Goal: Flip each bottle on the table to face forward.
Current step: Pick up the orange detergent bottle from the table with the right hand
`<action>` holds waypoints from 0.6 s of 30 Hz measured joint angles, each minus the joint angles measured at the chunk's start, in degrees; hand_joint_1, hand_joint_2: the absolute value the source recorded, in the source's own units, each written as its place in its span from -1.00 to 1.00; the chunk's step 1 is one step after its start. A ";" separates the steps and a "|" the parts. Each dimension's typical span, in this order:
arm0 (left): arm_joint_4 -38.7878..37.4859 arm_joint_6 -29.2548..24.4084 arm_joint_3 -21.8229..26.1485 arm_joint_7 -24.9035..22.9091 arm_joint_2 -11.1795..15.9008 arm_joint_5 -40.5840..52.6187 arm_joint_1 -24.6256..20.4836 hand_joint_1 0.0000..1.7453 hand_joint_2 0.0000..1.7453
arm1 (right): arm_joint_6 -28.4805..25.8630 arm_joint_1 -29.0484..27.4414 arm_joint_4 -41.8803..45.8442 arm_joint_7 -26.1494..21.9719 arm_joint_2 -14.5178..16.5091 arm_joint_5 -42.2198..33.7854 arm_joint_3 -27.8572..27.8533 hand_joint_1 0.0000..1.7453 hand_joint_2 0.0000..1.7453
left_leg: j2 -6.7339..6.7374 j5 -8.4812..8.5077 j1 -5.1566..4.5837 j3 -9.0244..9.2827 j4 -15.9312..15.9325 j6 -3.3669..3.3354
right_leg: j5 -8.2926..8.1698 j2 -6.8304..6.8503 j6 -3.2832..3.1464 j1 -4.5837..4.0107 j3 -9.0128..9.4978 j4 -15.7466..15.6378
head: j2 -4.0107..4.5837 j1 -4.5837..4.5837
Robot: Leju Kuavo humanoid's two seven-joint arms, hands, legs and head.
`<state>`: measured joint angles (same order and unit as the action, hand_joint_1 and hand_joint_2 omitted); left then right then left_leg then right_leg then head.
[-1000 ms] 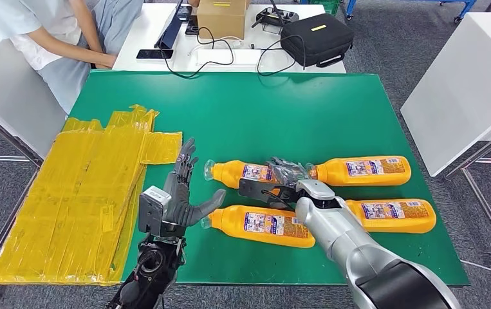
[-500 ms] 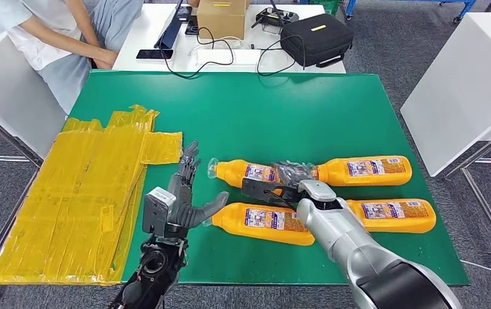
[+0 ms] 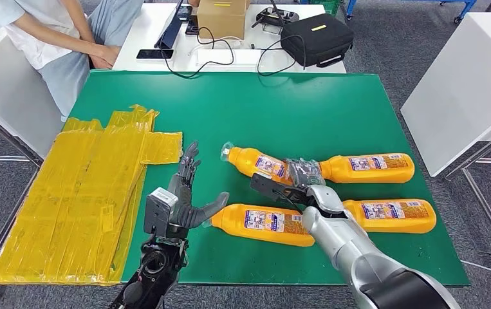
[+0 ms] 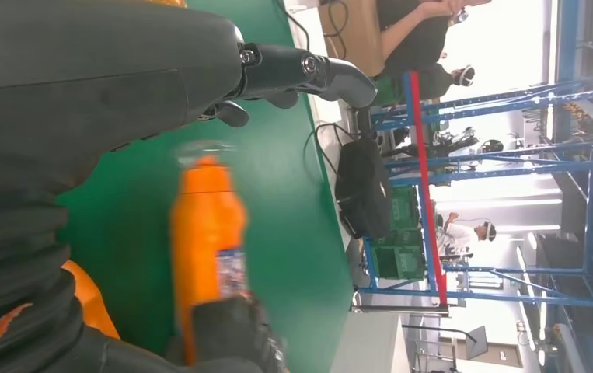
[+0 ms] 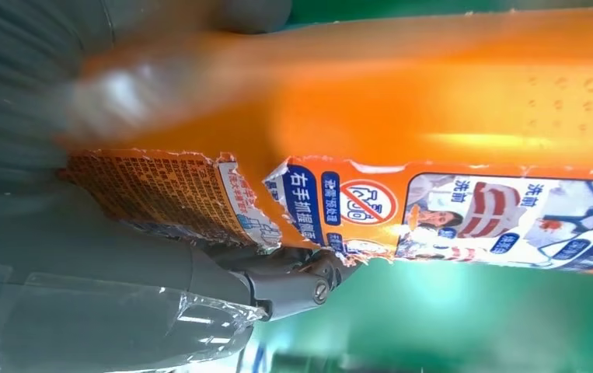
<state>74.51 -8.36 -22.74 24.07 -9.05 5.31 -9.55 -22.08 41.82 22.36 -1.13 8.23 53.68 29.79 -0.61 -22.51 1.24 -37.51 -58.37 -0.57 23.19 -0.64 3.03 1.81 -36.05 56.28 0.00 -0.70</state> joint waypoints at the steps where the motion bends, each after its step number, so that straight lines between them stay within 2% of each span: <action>1: 0.26 -0.31 0.00 -0.39 0.01 0.56 -0.13 -1.00 1.00 | -3.49 -0.73 1.01 -2.20 0.01 -1.45 -0.80 1.00 1.00 | 0.00 0.00 0.00 0.00 0.00 0.00 | 0.00 0.00 0.00 0.00 0.00 0.00 | 0.00 0.00; 4: 0.69 -0.90 -0.06 -2.57 0.10 1.97 -1.30 -1.00 1.00 | -10.71 -4.26 7.41 -13.07 0.31 -10.09 -4.64 1.00 1.00 | -0.02 0.00 0.01 0.00 0.00 0.00 | 0.00 0.02 0.00 -0.01 -0.01 0.00 | 0.00 -0.01; 6: 0.67 -0.36 -0.25 -4.23 0.30 1.39 -2.57 -1.00 1.00 | -11.61 -7.90 14.58 -19.73 0.66 -17.32 -7.54 1.00 1.00 | -0.05 0.00 0.02 -0.03 0.00 0.00 | 0.01 0.03 0.00 -0.02 -0.01 0.00 | 0.00 -0.01; 8: 0.63 0.92 -0.50 -5.89 0.63 -0.69 -4.09 -1.00 1.00 | -10.46 -11.95 23.18 -23.58 0.85 -24.06 -9.78 1.00 1.00 | -0.06 0.00 0.02 -0.06 0.00 0.00 | 0.02 0.04 -0.01 -0.02 -0.04 0.00 | 0.00 -0.01; 12: 0.61 2.45 -0.89 -7.95 1.37 -4.11 -6.81 -1.00 1.00 | -7.18 -18.10 37.43 -26.38 0.87 -33.61 -12.17 1.00 1.00 | -0.04 -0.02 0.01 -0.09 0.00 0.01 | 0.02 0.02 -0.01 -0.01 -0.07 0.00 | 0.00 0.01; 18: 0.61 2.92 -1.46 -8.62 2.04 -5.36 -8.52 -1.00 1.00 | -5.02 -22.14 47.95 -27.83 0.86 -37.77 -13.62 1.00 1.00 | -0.01 -0.02 0.00 -0.08 0.00 0.01 | 0.01 0.01 -0.01 0.00 -0.08 -0.01 | 0.00 0.00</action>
<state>75.12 -5.44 -24.20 15.46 -7.02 -0.05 -18.07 -27.10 19.68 70.32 -28.96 9.09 15.91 16.18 -0.62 -22.52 1.24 -37.59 -58.37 -0.56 23.21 -0.63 3.03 1.81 -36.12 56.27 0.00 -0.70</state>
